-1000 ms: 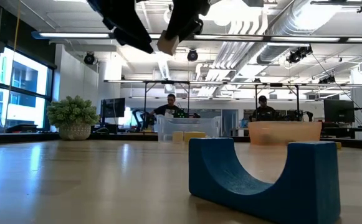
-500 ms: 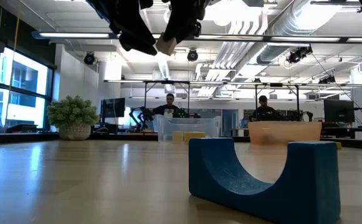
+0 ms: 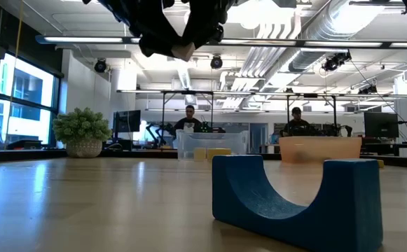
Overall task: Sort & place blocks by color
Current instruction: Put the brown block into the yellow bin
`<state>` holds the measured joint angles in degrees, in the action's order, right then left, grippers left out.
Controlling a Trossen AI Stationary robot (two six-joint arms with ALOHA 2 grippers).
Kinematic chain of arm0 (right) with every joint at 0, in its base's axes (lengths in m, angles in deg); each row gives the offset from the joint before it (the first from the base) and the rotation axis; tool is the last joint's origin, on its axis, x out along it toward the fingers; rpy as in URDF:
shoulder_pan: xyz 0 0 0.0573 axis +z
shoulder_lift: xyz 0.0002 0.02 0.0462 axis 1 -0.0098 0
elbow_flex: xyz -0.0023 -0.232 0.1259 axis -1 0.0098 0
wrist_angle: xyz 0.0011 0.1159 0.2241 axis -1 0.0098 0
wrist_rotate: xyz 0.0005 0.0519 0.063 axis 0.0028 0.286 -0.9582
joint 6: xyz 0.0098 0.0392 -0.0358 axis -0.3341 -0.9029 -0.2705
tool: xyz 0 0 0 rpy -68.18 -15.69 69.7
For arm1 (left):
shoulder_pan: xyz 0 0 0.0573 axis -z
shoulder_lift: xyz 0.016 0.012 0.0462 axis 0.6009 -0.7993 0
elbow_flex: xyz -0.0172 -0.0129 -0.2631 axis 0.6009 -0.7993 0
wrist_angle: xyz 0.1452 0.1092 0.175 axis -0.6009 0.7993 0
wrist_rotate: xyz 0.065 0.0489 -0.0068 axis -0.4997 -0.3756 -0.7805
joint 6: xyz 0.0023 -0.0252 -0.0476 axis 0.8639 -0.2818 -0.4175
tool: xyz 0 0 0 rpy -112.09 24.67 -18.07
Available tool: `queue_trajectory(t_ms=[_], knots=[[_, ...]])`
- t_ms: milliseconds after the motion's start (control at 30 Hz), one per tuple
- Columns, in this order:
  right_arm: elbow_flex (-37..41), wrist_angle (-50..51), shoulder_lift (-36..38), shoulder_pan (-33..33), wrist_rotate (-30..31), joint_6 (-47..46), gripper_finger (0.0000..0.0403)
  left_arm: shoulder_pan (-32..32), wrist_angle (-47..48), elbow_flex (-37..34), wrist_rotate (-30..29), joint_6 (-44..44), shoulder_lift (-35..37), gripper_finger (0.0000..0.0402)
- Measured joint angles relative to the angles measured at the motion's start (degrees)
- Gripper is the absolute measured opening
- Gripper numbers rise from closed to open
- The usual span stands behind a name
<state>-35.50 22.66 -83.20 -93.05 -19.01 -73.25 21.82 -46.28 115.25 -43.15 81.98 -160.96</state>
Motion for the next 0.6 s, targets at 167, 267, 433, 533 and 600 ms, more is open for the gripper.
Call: queue_trajectory(t_ms=[167, 267, 433, 533, 600], knots=[[0.0, -0.9, 0.0, -0.7, -0.7, 0.0, 0.0103, 0.0, 0.3, 0.0, 0.0, 0.5, 0.0, 0.0228], [0.0, -1.2, 0.0, -1.3, -2.2, 0.0, 0.0103, 0.0, 0.3, 0.0, -0.3, 2.0, 0.0, 0.0215], [0.0, -1.6, 0.0, -1.3, -2.2, 0.0, 0.0103, -1.4, 0.3, 0.0, -0.7, 2.3, 0.0, 0.0189], [0.0, -1.7, 0.0, -1.4, -2.1, 0.0, 0.0103, -2.0, 0.3, 0.0, -0.1, 3.7, 0.0, 0.0172], [0.0, -1.6, 0.0, -1.4, -2.2, 0.0, 0.0103, -2.1, 0.3, 0.0, 0.4, 4.8, -0.2, 0.0160]])
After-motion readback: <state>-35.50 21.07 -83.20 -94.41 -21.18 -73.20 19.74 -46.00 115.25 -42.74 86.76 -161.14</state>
